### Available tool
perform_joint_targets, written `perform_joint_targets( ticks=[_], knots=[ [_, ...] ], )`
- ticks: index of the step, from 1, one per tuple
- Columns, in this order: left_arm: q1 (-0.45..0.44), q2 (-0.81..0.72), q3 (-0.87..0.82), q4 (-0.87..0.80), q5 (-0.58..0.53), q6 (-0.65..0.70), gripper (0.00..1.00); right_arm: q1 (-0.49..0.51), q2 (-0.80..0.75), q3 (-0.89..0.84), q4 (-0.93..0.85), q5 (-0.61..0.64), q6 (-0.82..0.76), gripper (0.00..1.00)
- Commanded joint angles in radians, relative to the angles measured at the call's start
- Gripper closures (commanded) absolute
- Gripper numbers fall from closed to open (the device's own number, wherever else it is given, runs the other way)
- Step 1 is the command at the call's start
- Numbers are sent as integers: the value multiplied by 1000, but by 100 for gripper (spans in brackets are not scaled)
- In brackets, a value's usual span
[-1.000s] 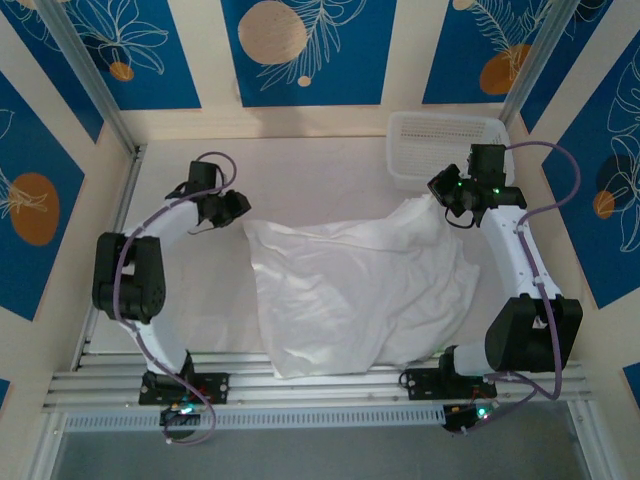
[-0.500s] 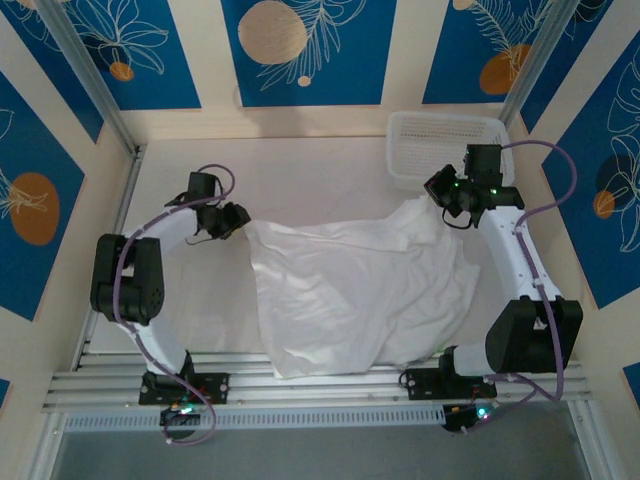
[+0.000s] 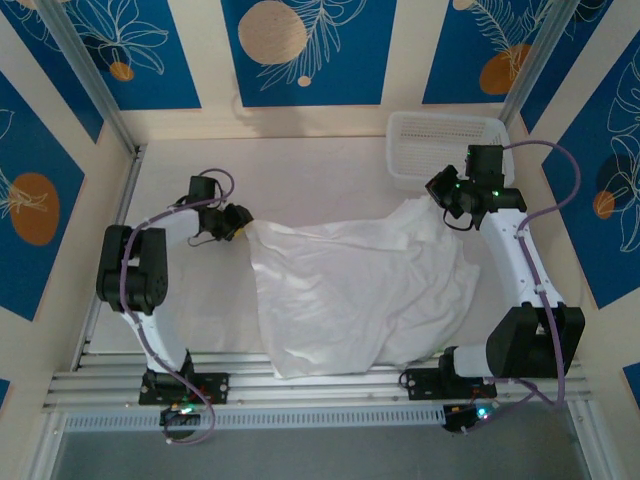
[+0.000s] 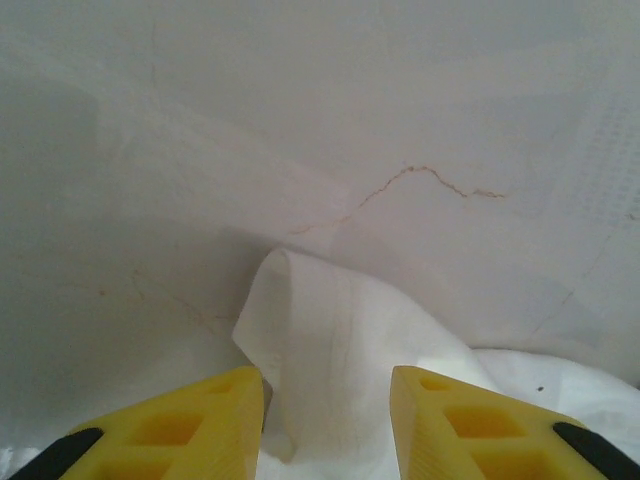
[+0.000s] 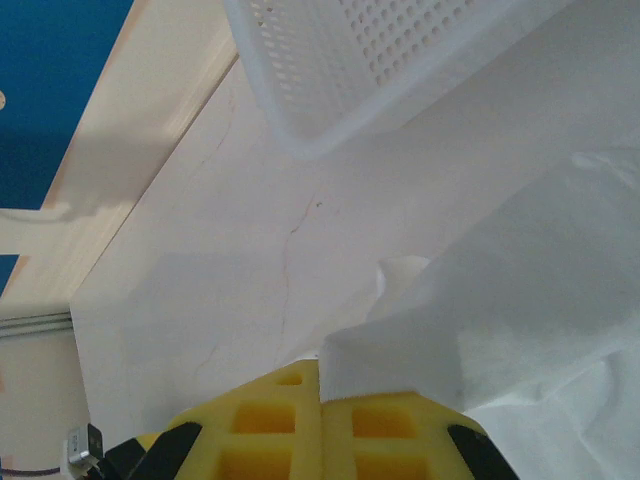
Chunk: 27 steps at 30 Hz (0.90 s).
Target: Fold the inside-out t-shirt
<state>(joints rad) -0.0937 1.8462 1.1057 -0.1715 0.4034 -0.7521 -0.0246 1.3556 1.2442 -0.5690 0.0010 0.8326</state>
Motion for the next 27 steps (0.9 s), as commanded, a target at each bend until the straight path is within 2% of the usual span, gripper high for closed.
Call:
perform_joint_targets(
  ticks=[1,13,18,21,24,27],
  knots=[
    [18,23,-9,37,60,-36,62,10,-36,28,-12,12,-15,100],
    [21,35,-29,65,118,-65,73,15,-38,26,-14,25,-13,100],
    [22,31,-55,84,123,-73,84,17,-35,29,-15,27,-11,100],
    [22,28,-57,84,127,-77,99,18,-36,33,-19,24,-11,100],
    [23,-14,-49,83,147,-95,100,18,-44,61,-34,16,6,100],
    [35,-123,31,57,226,-148,100,15,-55,179,-61,-3,28,100]
  ],
)
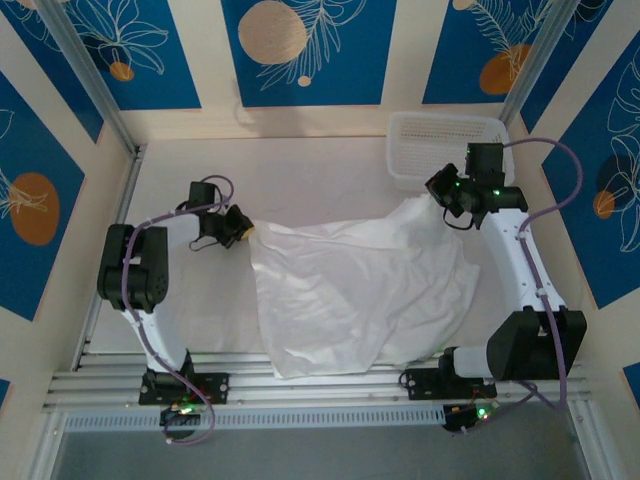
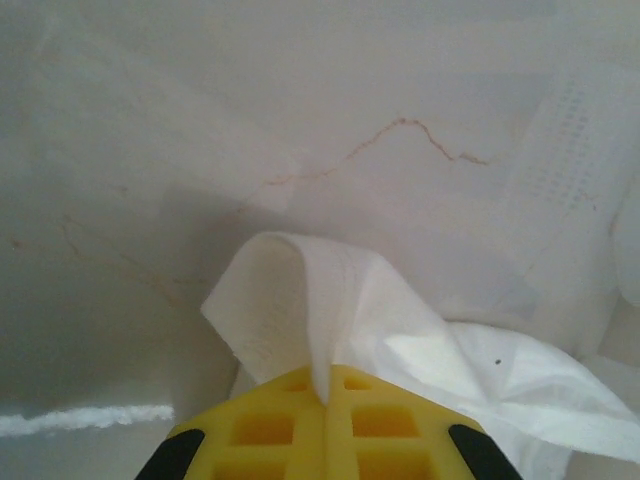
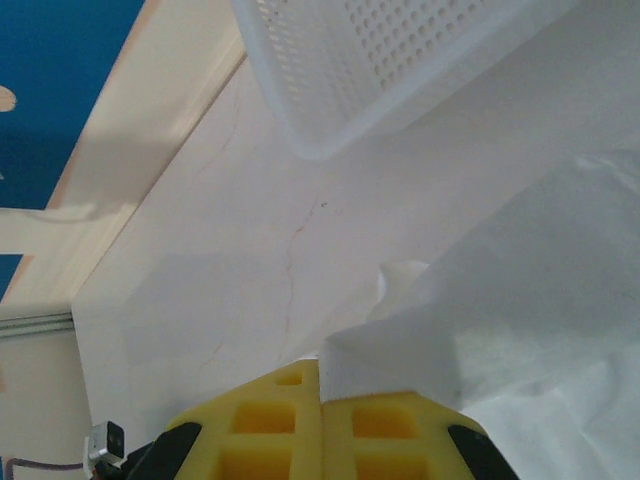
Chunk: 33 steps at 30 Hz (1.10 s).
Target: Fold the inside-out t-shirt
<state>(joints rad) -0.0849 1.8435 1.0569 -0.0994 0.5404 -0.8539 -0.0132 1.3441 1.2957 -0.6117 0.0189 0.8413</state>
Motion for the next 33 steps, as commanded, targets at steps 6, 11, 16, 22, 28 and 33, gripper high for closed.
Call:
perform_joint_targets(
  ticks=[6,11,16,22,28,33],
  knots=[
    [45,-316,806,-468,12,66,100,-10,-4,680,-5,2,96,100],
    [52,-320,1276,-662,-19,95,100,-10,0,941,89,77,129,100],
    [52,-535,1125,-593,-91,78,100,-13,-111,864,255,166,110,100],
    [52,-666,1187,-645,-202,128,100,-13,-164,873,336,187,119,100],
    [51,-703,1291,-724,-305,192,100,-13,-200,896,429,210,88,100],
    [51,-731,1295,-774,-405,233,100,-13,-179,944,442,190,66,100]
  ],
)
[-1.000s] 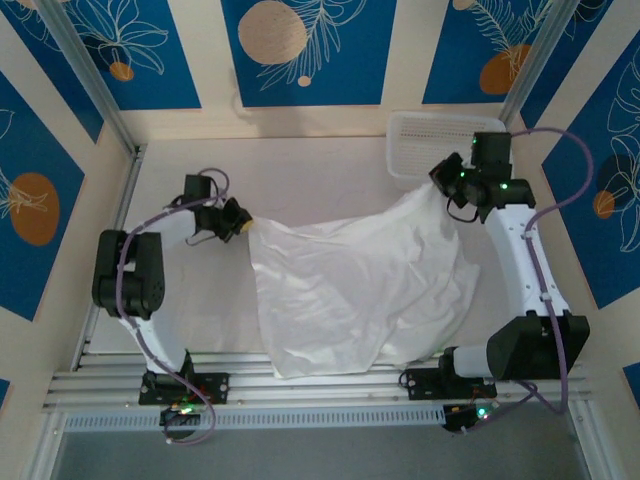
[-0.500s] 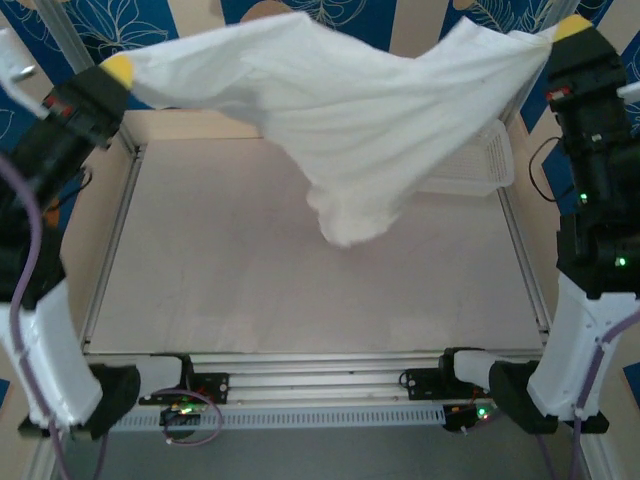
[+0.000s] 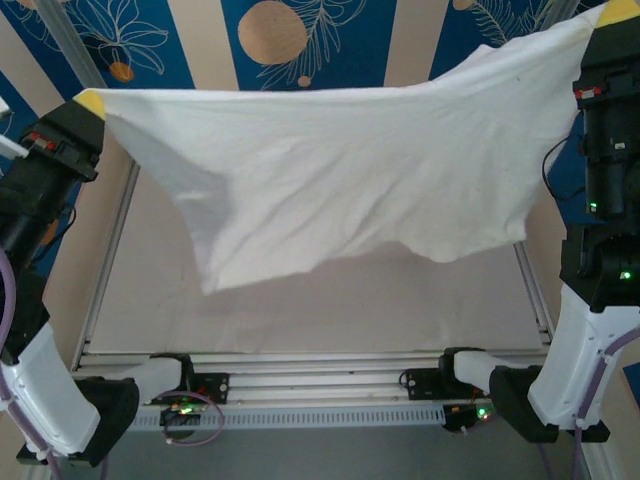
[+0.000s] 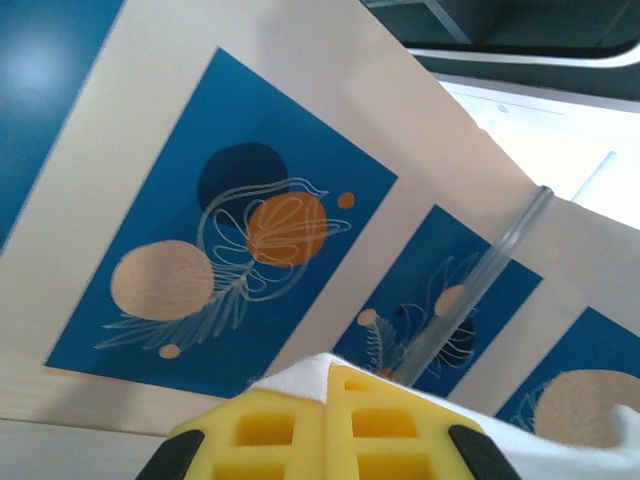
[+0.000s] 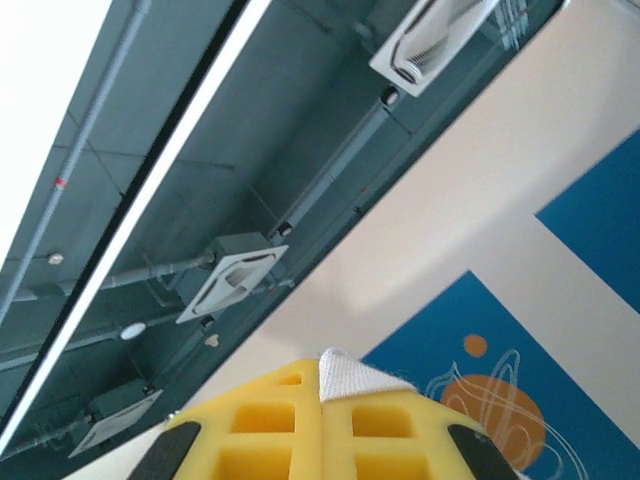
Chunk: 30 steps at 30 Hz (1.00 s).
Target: Fold the inside-out t-shirt
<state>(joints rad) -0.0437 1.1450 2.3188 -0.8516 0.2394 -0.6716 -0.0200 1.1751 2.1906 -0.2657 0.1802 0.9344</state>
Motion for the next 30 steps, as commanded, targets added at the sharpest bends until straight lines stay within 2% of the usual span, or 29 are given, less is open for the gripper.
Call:
perform_joint_targets(
  ticks=[1,6,9,11,14,17,22,23,24,26,28,30],
  knots=[
    [10,-37,30,-30,-128,63,100,-6,1,58,89,22,-26,100],
    [10,-43,-28,-39,-278,147,100,-3,94,97,53,-16,-23,100],
    [10,-3,-97,-30,-327,193,100,21,171,96,43,-57,-23,100],
    [10,38,-161,-13,-340,211,100,70,236,96,33,-64,-50,100],
    [18,120,-284,32,-389,250,100,177,373,114,13,-26,-172,100],
    [79,242,-367,90,-349,256,100,234,576,196,-52,0,-245,100],
    [169,506,-467,267,-245,278,100,266,971,371,-131,-15,-249,100],
    [176,570,-470,305,-233,290,98,271,1065,430,-139,-32,-246,96],
    [180,640,-459,331,-229,304,88,274,1159,505,-142,-68,-251,83],
    [198,756,-400,352,-194,308,61,281,1302,640,-140,-115,-252,53],
    [219,846,-327,351,-137,290,44,284,1363,684,-113,-126,-256,40],
    [236,889,-265,338,-89,272,33,281,1356,665,-112,-113,-266,35]
  ],
)
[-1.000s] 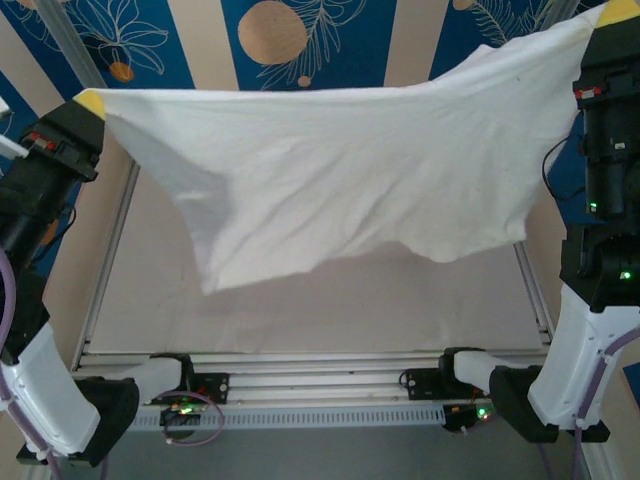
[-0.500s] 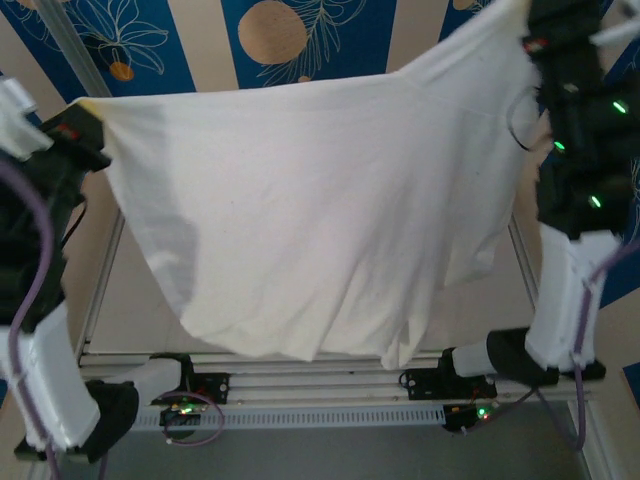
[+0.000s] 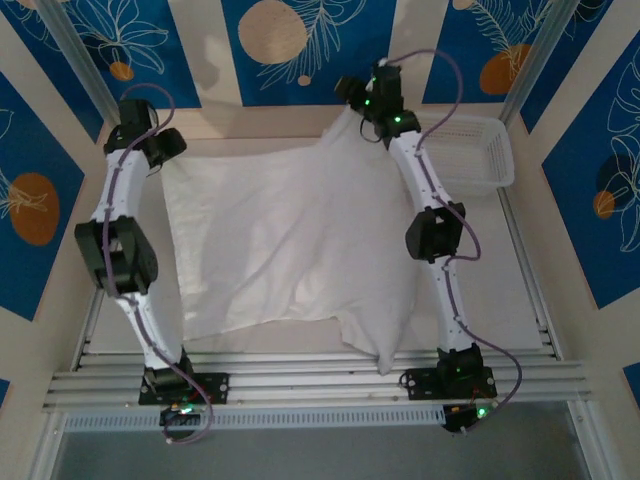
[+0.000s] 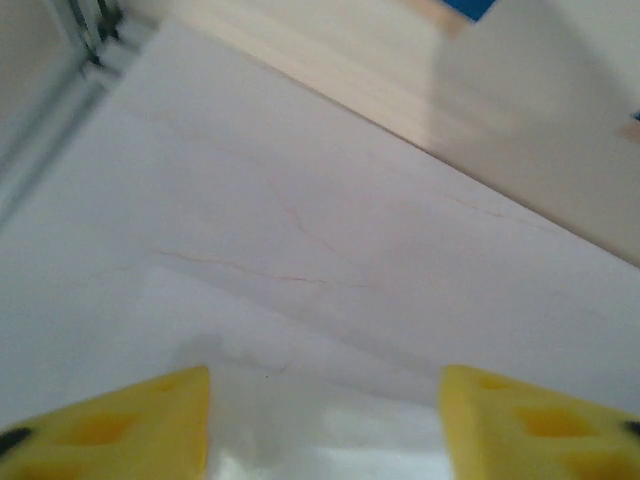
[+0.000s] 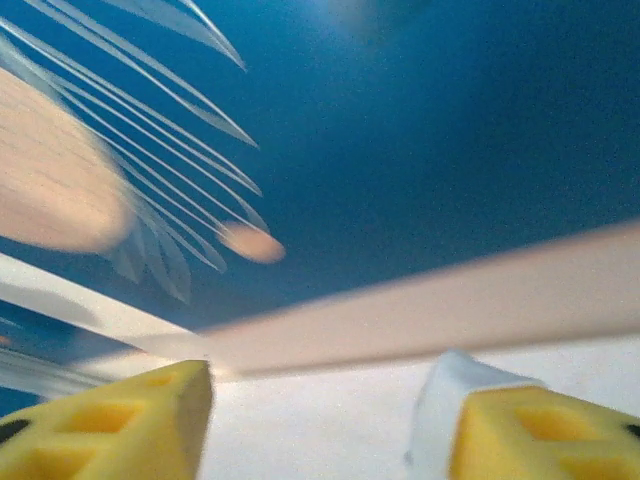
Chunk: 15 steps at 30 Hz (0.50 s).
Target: Fold the inside-out t-shirt
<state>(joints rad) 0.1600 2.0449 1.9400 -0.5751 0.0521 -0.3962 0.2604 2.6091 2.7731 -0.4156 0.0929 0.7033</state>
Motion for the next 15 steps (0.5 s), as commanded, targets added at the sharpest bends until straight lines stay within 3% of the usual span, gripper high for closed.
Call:
perform_joint_targets(
  ticks=[1,4,8,10,13,15],
  knots=[
    [35,-9,133,51,113,-8,32,-3,-87,77,24,-25,-41,34],
    [34,-66,117,14,170,-44,32,-24,-148,63,-87,-21,-17,34],
    [-2,-260,-98,26,250,-129,32,-63,-319,-72,-294,-79,47,34],
    [-49,-370,-235,20,220,-134,33,-72,-442,-248,-333,-109,29,34],
    [-147,-509,-457,22,130,-141,36,-79,-680,-644,-282,-116,4,34],
    [-219,-568,-585,13,57,-143,53,-90,-859,-966,-190,-96,27,35]
  ],
)
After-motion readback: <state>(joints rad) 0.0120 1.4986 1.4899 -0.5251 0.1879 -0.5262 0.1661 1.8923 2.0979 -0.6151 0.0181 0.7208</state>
